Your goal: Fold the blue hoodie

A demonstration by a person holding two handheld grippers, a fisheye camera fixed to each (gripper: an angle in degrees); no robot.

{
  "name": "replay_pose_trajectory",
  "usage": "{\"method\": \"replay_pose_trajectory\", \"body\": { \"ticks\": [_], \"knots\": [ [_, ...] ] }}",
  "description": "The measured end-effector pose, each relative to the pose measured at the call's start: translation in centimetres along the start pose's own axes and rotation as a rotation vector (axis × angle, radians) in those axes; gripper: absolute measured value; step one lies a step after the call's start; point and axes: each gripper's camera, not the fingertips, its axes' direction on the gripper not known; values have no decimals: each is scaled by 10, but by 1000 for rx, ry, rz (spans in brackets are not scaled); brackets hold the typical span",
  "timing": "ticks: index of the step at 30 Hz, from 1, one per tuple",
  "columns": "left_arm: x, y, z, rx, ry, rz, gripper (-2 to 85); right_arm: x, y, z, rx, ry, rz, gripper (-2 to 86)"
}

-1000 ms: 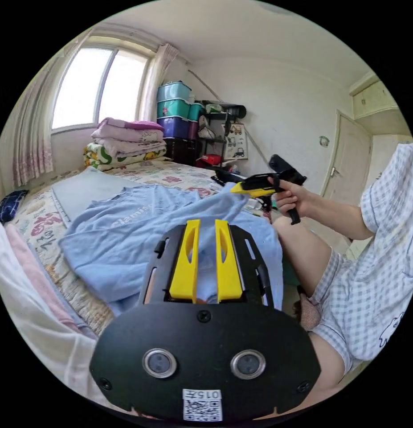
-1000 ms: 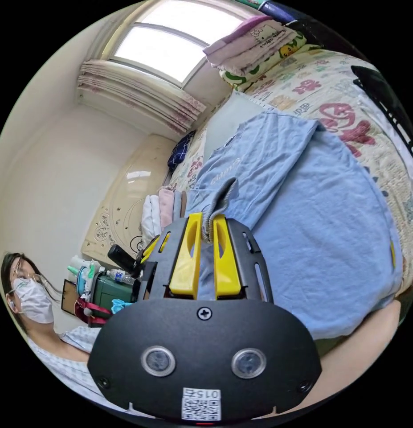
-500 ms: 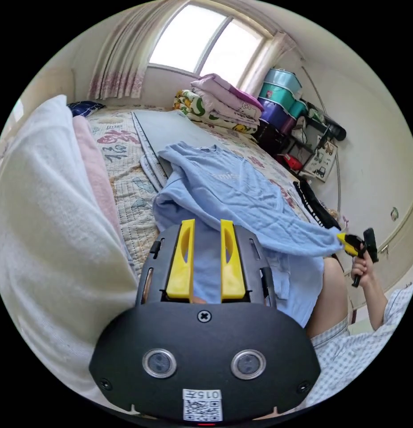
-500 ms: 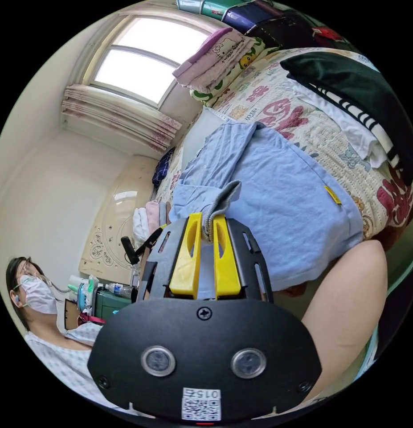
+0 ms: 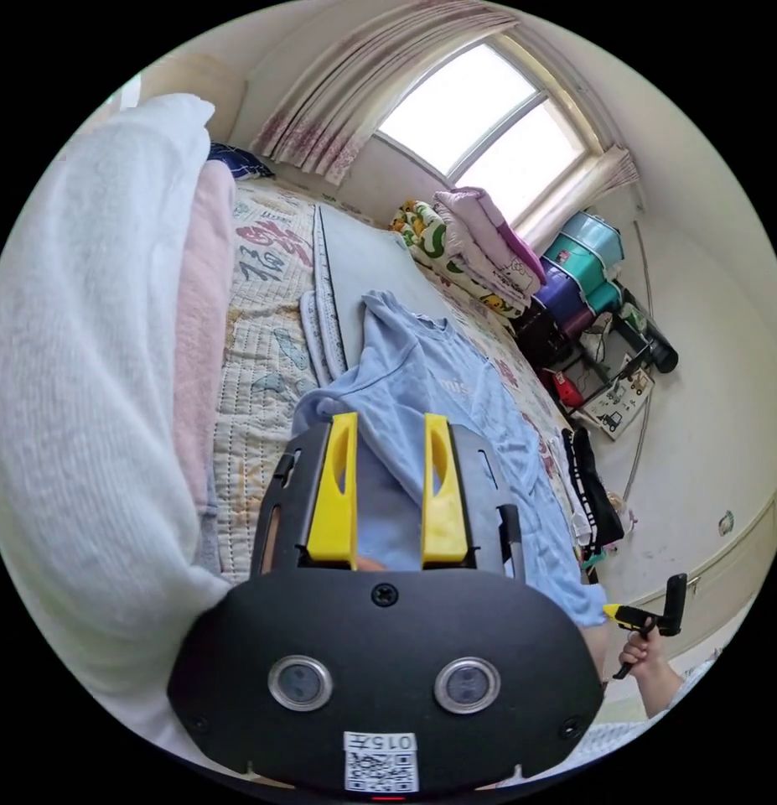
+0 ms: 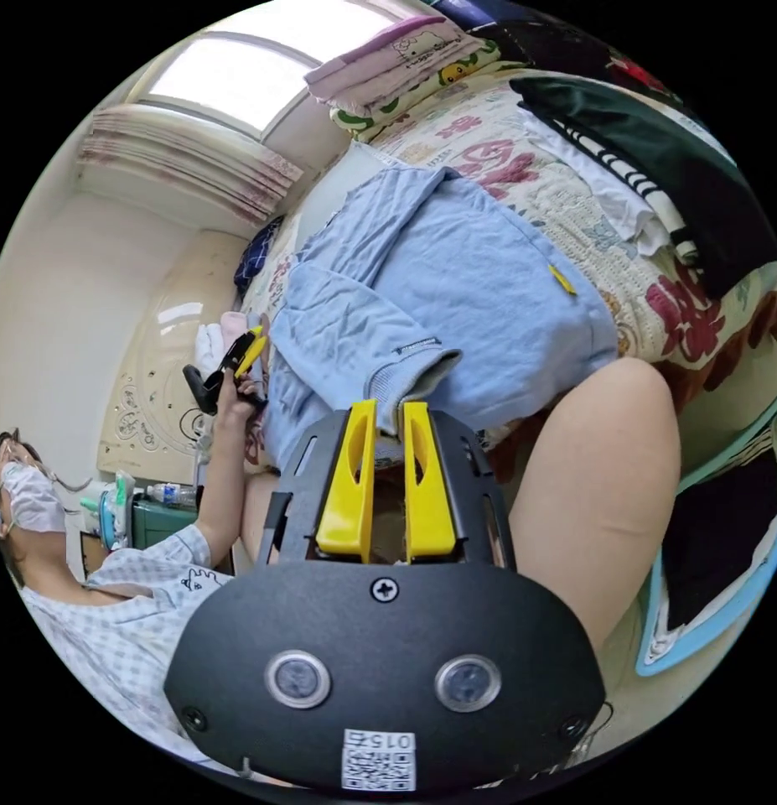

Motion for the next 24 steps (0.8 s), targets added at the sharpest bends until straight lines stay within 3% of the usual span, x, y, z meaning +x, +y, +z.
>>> {"method": "replay_pose_trajectory", "body": {
  "ticks": [6, 13, 16, 24],
  "knots": [
    [-29, -1, 14, 12, 31, -100, 110, -25, -82, 28, 132, 33, -140, 63],
    [-48, 0, 18, 46, 37, -170, 103, -118, -203, 194, -54, -191, -452, 78],
    [-53, 2, 13, 45, 66, -197, 116, -146, -240, 276, -116, -117, -534, 89],
    [-68, 5, 18, 31, -11, -233, 118, -149, -337, 447, -145, -61, -429, 101]
  ]
}}
